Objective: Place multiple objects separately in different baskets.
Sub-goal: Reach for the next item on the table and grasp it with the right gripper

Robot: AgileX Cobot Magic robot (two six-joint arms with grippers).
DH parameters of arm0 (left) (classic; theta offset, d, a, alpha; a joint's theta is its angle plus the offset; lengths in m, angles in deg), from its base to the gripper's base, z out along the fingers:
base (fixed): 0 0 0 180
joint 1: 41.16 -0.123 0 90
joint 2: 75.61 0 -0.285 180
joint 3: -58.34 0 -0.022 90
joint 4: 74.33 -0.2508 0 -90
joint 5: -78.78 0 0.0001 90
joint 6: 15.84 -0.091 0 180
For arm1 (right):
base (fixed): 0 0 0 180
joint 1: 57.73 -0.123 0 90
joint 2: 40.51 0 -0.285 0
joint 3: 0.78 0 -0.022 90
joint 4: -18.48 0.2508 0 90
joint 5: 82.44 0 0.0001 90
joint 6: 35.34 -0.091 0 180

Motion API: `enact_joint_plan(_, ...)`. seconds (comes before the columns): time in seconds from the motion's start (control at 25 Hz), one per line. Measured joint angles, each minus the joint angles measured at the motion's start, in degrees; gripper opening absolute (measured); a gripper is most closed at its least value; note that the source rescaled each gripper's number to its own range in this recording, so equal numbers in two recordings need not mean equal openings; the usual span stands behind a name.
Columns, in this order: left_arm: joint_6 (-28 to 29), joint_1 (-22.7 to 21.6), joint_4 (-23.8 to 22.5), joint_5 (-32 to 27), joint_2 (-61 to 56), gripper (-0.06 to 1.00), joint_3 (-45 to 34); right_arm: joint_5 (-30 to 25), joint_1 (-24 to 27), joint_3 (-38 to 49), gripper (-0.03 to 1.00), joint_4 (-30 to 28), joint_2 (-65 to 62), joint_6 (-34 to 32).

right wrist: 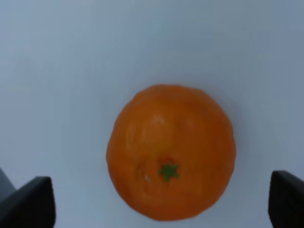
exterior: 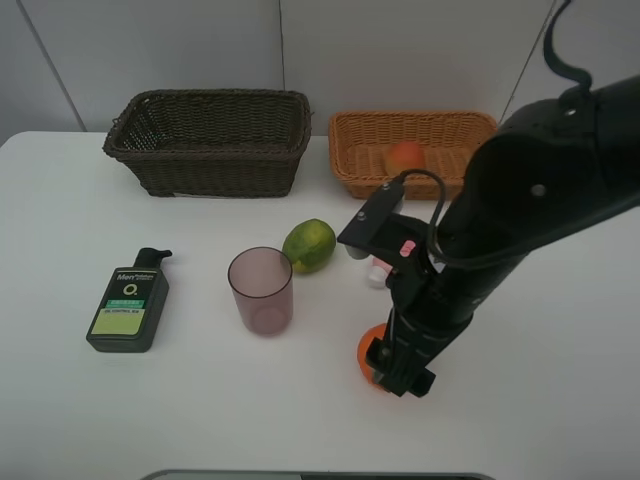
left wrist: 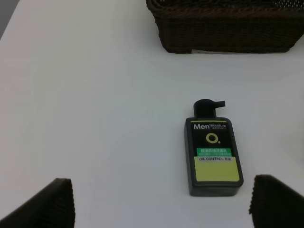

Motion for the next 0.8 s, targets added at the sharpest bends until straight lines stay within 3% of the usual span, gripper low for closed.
enact_joint_plan(0.2, 0.0, 0.0, 0.0, 0.0, 0.0, 0.96, 0.0, 6.7, -0.02, 2.33, 1.0, 0.0, 0.0, 1.26)
enact_joint_plan(0.56, 0.0, 0.0, 0.0, 0.0, 0.0, 0.96, 0.0, 8.07, -0.02, 2.96, 1.0, 2.9, 3.62, 10.3)
enact_joint_plan(0.8, 0.0, 0.0, 0.0, 0.0, 0.0, 0.96, 0.0, 9.15, -0.02, 2.96, 1.0, 2.31, 5.38, 11.38)
